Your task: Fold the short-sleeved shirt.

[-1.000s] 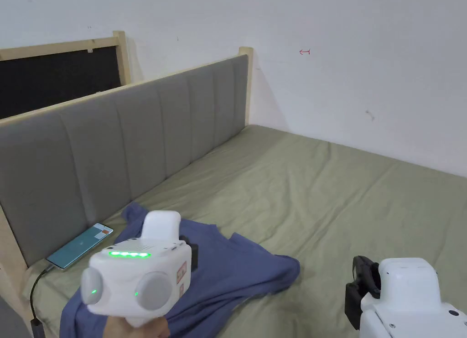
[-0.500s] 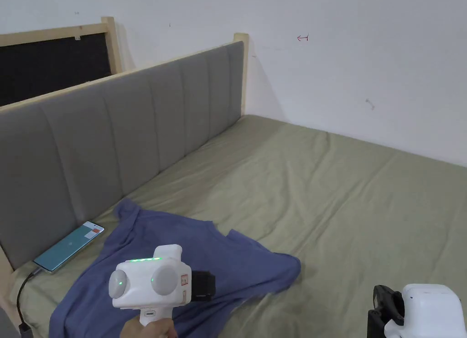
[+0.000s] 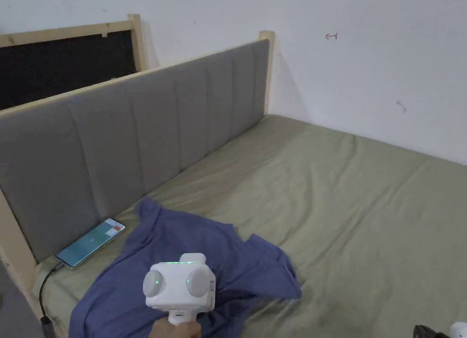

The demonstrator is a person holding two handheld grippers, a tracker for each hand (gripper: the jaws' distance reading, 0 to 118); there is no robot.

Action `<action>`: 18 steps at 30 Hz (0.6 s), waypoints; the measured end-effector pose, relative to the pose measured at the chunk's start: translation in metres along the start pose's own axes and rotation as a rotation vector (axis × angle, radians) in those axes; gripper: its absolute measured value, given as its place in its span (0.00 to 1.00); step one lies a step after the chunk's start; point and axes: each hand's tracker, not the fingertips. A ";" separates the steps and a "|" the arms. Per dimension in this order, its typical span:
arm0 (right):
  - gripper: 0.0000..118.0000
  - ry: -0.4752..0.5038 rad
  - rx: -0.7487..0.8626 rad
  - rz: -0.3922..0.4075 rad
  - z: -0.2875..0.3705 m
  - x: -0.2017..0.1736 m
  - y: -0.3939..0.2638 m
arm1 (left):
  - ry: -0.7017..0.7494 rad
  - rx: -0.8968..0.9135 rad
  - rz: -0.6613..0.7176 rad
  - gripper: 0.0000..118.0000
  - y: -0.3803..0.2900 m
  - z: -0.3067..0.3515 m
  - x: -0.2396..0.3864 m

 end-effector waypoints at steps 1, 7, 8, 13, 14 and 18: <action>0.00 -0.002 0.000 0.004 0.000 0.000 -0.001 | -0.015 -0.013 0.040 0.03 0.002 0.003 -0.002; 0.00 -0.007 -0.011 -0.030 0.001 0.011 -0.003 | -0.219 0.012 0.248 0.03 0.006 0.024 -0.035; 0.00 -0.010 -0.012 -0.031 0.001 0.013 -0.003 | -0.254 0.016 0.265 0.03 0.008 0.030 -0.039; 0.00 -0.027 -0.011 -0.050 0.005 0.024 -0.003 | -0.379 0.089 0.358 0.03 0.025 0.068 -0.044; 0.00 -0.029 -0.007 -0.060 0.006 0.027 -0.002 | -0.375 0.104 0.356 0.03 0.028 0.076 -0.040; 0.00 -0.060 0.015 -0.087 0.014 0.041 0.003 | -0.449 0.147 0.237 0.03 0.043 0.104 0.000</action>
